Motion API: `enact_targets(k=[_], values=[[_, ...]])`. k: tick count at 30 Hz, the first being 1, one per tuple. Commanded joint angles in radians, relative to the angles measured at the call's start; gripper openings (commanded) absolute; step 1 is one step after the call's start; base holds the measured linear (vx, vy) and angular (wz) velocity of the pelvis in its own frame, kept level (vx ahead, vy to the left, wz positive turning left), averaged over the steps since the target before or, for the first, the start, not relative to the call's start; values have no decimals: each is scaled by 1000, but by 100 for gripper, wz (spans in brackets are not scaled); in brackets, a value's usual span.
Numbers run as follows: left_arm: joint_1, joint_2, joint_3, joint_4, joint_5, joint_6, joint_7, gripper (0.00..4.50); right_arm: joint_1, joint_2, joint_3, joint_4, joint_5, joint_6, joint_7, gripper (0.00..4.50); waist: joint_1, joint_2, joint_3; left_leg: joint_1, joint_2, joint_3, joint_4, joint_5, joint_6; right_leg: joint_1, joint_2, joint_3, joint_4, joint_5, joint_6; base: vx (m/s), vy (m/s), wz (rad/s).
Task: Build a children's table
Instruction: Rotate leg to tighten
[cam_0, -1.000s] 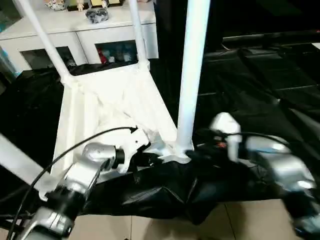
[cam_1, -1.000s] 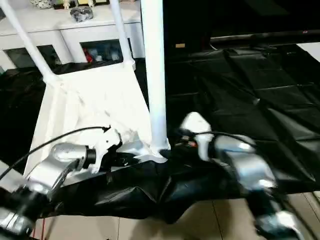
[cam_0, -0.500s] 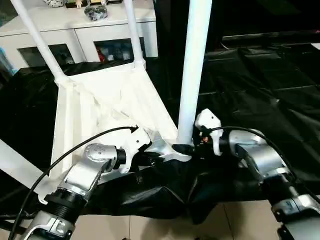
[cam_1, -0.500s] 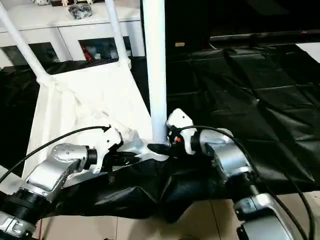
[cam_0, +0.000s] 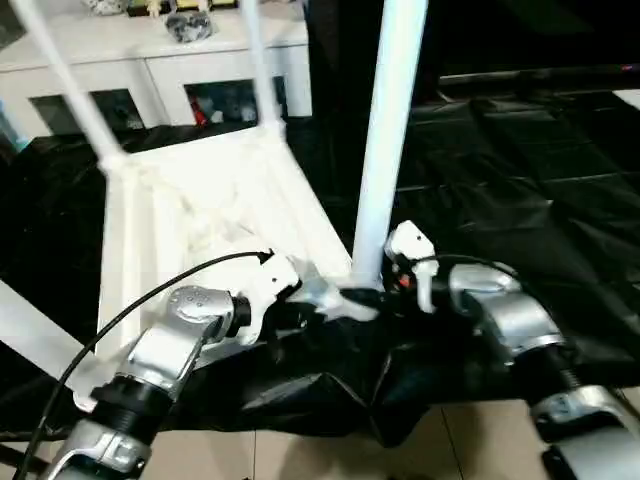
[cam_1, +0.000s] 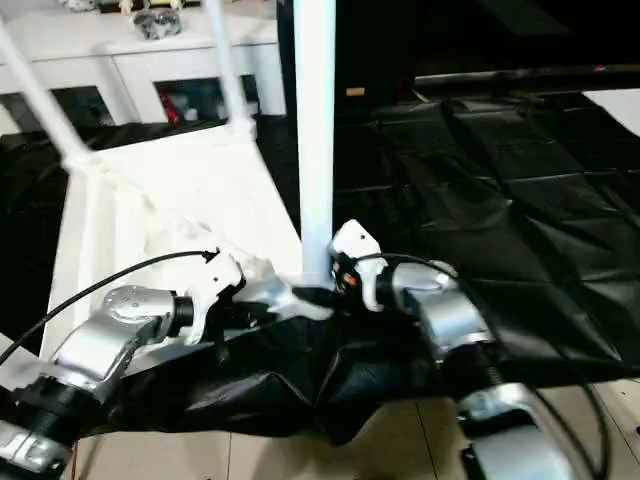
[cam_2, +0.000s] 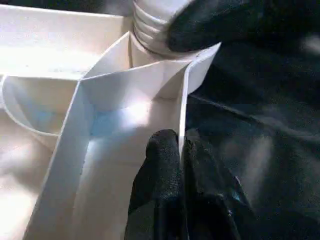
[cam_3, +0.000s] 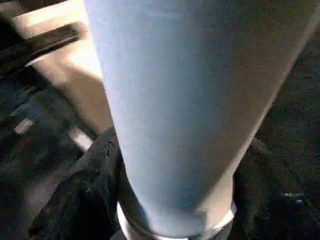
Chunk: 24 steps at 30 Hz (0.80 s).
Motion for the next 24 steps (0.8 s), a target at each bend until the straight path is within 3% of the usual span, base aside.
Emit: enact_targets(k=[1, 2, 3, 6, 10, 11, 15, 18, 20, 21, 24], values=[[-14, -29, 63, 21, -20, 3, 86, 0, 4, 25, 6, 43, -10, 18, -56, 266, 6, -29, -56, 3, 0, 0, -65, -300, 35, 42, -36, 21, -92, -475, -158, 0, 0, 0], [-49, -88, 91, 61, -12, 3, 193, 0, -9, 83, -13, 90, -16, 31, -167, 266, 9, -34, -57, 4, 2, 0, -65, -299, 36, 42, -37, 23, -93, -475, -153, 0, 0, 0], [-49, -88, 91, 61, -12, 3, 193, 0, -9, 83, -13, 90, -16, 31, -167, 266, 8, -28, -56, 5, 1, 1, -65, -293, 34, 37, -37, 24, -94, -471, -156, 0, 0, 0], [-99, -164, 90, 125, 10, -22, 302, 0, -56, 179, -54, 199, -28, 53, -382, 265, 7, -31, -60, 1, 2, 0, -68, -283, 27, 39, -34, 25, -87, -397, -170, 0, 0, 0], [-115, -193, 51, 145, 14, -73, 250, 0, -61, 229, -49, 195, -8, -5, -311, 265, 15, -34, -67, -1, 3, 2, -66, -258, 48, 47, -37, 25, -81, -308, -193, 0, 0, 0], [-115, -193, 51, 145, 14, -73, 250, 0, -61, 229, -49, 195, -8, -5, -311, 321, 17, -33, -67, 0, 4, 2, -66, -251, 52, 48, -37, 25, -81, -296, -196, 0, 0, 0], [-90, -136, 13, 114, 12, -104, 121, 0, -56, 176, -26, 154, -23, -19, -200, 349, 19, -38, -64, -5, 4, 2, -68, -261, 67, 50, -39, 24, -84, -330, -188, 0, 0, 0], [-73, -85, -21, 106, 26, -123, 44, 0, -58, 131, -3, 132, -39, -36, -128, 364, 18, -37, -61, -3, 7, -1, -72, -286, 56, 48, -39, 24, -85, -374, -179, 0, 0, 0], [-60, -50, -41, 92, 24, -129, -25, 0, -48, 82, 31, 97, -51, -60, -36, 364, 19, -34, -62, -1, 10, -1, -72, -290, 50, 47, -39, 26, -82, -353, -187, 0, 0, 0], [-52, -31, -50, 82, 19, -137, -63, 0, -39, 56, 45, 73, -49, -68, 19, 364, 19, -39, -62, -1, 11, 0, -72, -287, 52, 47, -39, 27, -82, -338, -192, 0, 0, 0], [-29, 36, -70, 43, -6, -162, -202, 0, 0, -45, 91, -26, -18, -62, 245, 364, 37, -40, -65, 2, 16, 4, -68, -232, 74, 49, -36, 29, -68, -219, -231, 0, 0, 0]])
